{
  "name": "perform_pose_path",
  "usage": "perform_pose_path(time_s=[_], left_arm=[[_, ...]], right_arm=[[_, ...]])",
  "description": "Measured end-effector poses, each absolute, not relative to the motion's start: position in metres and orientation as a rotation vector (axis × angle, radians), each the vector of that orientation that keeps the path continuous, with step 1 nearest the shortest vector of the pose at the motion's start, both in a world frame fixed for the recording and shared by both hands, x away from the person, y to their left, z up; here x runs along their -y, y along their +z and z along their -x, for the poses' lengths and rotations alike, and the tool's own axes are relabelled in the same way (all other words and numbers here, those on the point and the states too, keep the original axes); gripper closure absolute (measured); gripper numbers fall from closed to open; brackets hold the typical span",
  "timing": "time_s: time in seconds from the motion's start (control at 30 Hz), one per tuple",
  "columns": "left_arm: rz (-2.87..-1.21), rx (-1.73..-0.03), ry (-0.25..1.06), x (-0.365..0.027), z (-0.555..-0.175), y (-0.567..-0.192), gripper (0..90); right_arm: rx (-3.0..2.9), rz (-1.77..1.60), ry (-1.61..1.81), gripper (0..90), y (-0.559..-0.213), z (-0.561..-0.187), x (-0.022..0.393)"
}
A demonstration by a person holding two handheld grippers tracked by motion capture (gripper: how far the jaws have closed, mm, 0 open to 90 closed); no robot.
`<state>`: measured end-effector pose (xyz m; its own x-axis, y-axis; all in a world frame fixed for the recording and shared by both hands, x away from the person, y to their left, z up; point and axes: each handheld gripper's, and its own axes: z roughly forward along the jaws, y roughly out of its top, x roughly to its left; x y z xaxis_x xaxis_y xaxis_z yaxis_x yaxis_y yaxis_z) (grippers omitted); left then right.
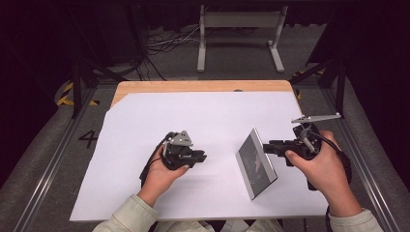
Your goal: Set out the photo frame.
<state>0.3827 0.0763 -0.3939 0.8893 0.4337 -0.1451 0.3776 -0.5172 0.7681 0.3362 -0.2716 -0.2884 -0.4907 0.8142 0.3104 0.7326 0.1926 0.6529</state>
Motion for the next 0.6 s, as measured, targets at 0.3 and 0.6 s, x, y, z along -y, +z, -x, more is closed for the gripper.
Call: perform_pose_path(time_s=[0.3, 0.6], left_arm=[[-2.175, -0.58, 0.083, -0.076, -0.382, -0.394, 77.4], [-2.171, -0.599, 0.096, -0.08, -0.383, -0.394, 77.3]], right_arm=[[-2.38, -1.578, 1.105, 62.1, -0.292, -0.339, 0.263], [-2.403, -1.609, 1.046, 61.3, -0.294, -0.343, 0.255]])
